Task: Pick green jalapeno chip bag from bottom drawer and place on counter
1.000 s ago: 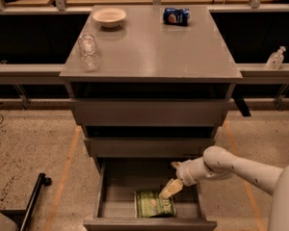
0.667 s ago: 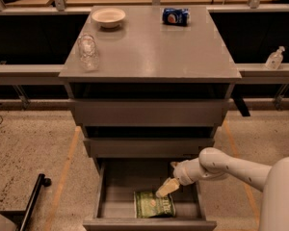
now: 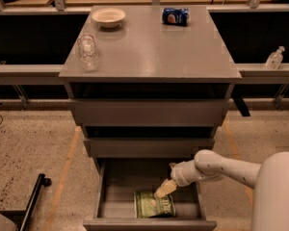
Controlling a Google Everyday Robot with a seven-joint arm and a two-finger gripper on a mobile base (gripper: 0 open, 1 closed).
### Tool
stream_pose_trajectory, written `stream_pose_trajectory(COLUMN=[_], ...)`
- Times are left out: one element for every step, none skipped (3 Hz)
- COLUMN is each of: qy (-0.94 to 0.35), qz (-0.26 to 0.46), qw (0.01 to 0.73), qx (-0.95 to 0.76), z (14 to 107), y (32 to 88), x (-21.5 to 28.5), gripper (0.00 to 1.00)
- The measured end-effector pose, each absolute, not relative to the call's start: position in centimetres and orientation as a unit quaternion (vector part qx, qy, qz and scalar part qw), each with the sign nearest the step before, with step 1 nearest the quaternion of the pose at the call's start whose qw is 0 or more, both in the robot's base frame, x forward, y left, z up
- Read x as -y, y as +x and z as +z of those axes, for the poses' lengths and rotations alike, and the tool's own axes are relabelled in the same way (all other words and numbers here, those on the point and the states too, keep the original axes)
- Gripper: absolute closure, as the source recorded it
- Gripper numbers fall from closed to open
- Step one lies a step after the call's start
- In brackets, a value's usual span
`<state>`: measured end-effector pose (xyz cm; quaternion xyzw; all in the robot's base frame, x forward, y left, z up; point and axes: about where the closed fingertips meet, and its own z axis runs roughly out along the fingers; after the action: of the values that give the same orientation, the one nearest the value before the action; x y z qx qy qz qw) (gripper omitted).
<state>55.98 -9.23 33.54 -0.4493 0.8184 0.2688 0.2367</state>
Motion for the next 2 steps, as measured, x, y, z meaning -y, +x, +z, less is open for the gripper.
stream_pose_trajectory(qy=[-0.46,-0.471], qz=[0.243,0.207], qw=[0.233,0.218], qx=[-0.821,-0.829], z=[30.0,26.5], y=[56.8,57.6], x=[8.9,9.0], gripper=[0.0,0.0])
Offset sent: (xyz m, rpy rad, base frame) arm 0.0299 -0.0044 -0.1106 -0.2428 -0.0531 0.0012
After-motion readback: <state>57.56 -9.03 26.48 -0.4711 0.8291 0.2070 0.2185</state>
